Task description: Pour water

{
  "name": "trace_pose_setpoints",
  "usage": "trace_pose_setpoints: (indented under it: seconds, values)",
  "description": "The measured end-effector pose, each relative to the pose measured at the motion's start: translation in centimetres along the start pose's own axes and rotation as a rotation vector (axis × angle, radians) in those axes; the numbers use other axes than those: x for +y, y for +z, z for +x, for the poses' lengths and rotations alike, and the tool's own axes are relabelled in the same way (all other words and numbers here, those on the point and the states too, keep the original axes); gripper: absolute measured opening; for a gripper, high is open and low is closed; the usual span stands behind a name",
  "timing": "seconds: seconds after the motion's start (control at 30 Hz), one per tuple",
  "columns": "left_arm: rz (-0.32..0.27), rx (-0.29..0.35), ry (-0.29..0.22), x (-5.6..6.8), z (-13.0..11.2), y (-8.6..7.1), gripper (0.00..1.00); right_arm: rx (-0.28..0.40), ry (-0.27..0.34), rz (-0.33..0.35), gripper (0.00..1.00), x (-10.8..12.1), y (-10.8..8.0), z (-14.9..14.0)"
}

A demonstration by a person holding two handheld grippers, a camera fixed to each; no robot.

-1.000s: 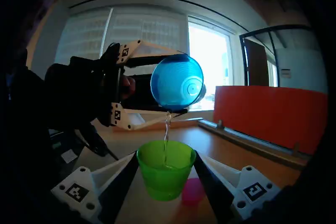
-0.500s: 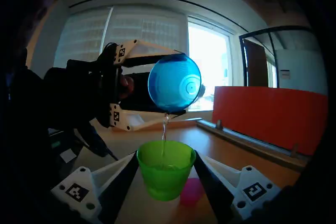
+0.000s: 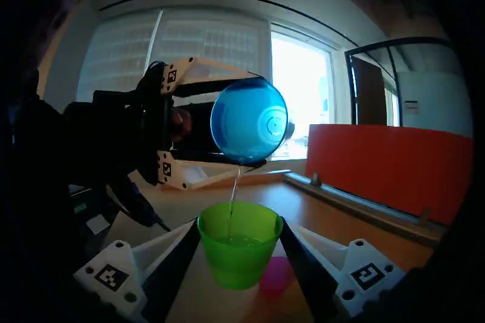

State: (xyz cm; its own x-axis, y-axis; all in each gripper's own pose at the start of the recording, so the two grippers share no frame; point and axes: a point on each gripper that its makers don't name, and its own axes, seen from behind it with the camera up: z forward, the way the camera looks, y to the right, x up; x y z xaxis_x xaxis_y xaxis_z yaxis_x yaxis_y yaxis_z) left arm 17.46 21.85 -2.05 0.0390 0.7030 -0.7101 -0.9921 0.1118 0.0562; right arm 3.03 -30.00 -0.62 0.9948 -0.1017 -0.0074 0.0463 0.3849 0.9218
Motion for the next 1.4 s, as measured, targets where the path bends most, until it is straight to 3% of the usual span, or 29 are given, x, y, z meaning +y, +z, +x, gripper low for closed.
trace_pose_setpoints:
  seconds: [0.57,0.77,1.0,1.17,1.4]
  values:
    - [-0.001,0.007,0.009,0.0,0.4,0.1,0.86,0.002,-0.002,-0.003,0.92,0.1,0.0,0.2]
    - [-0.004,0.006,-0.015,0.1,0.4,0.2,0.86,0.003,-0.003,-0.004,0.92,0.1,-0.1,0.2]
    - [0.001,-0.004,-0.084,0.1,-0.2,0.3,0.86,0.005,-0.004,-0.007,0.92,0.2,-0.2,0.2]
    - [-0.003,-0.003,-0.164,0.3,-0.3,0.4,0.86,0.010,-0.005,-0.009,0.92,0.3,-0.3,0.3]
    - [0.018,-0.011,-0.280,-0.3,-1.2,0.2,0.86,0.013,-0.007,-0.014,0.92,0.4,-0.4,0.5]
